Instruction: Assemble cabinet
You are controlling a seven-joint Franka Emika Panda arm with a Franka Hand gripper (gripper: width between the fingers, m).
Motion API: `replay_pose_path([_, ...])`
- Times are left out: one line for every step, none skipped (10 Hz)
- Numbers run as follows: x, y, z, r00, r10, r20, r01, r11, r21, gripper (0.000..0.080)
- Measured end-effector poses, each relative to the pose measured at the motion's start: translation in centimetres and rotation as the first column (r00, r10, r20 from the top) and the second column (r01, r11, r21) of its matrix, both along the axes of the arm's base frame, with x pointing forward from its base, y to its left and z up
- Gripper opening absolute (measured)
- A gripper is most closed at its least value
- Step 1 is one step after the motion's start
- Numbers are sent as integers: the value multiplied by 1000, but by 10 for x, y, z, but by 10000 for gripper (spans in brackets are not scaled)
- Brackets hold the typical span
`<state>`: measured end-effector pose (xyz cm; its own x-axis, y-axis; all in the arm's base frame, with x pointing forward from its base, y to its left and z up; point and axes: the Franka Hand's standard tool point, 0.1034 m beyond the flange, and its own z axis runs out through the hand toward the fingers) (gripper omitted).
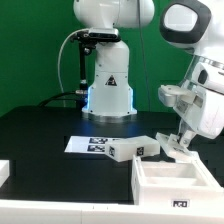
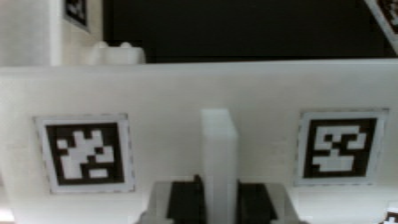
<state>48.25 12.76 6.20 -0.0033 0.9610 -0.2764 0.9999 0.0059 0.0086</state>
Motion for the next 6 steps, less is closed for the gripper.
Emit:
replay_pose_path([6, 0, 0, 1000, 1, 3, -1, 1000, 1, 64])
replay_pose_path([15, -1, 0, 1000, 4, 5, -4, 1000, 0, 64])
replay_pose_path([26, -1, -1, 1000, 6, 10, -6, 1000, 3, 64])
replay_pose_path([40, -1, 0, 1000, 3, 20, -4, 1000, 5, 64])
replay_pose_path([53, -2, 1, 1000, -1, 23, 1, 1000, 8, 64])
replay_pose_path([57, -2, 1, 1000, -1, 27, 1, 1000, 10, 64])
